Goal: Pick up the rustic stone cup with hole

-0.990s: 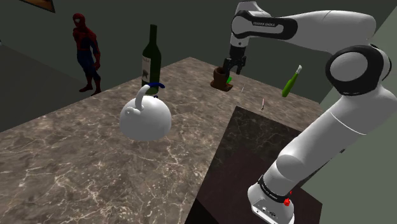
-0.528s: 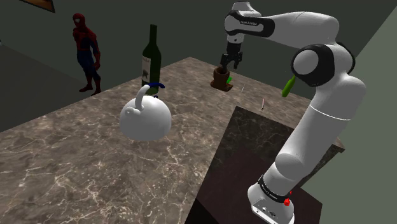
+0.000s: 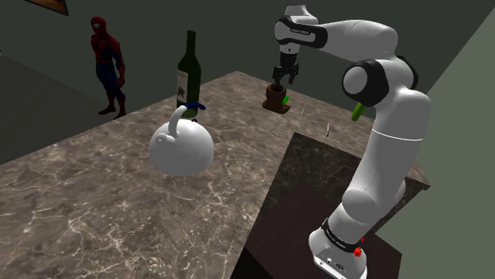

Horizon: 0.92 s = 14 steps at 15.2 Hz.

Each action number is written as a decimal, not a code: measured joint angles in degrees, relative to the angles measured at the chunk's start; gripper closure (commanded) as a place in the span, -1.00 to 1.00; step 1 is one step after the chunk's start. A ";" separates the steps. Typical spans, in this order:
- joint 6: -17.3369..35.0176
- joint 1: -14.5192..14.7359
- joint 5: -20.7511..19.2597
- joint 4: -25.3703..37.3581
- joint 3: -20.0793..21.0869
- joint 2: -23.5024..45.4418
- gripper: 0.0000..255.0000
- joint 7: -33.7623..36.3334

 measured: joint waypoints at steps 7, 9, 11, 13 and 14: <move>3.60 0.04 -0.14 -4.05 0.01 -0.45 1.00 0.50; 3.67 0.04 -0.15 -4.08 0.01 -0.49 1.00 0.51; 3.69 0.04 -0.15 -4.10 0.01 -0.51 1.00 0.50; 3.69 0.05 -0.16 -4.10 0.01 -0.51 1.00 0.51; 3.69 0.04 -0.16 -4.09 0.01 -0.50 1.00 0.50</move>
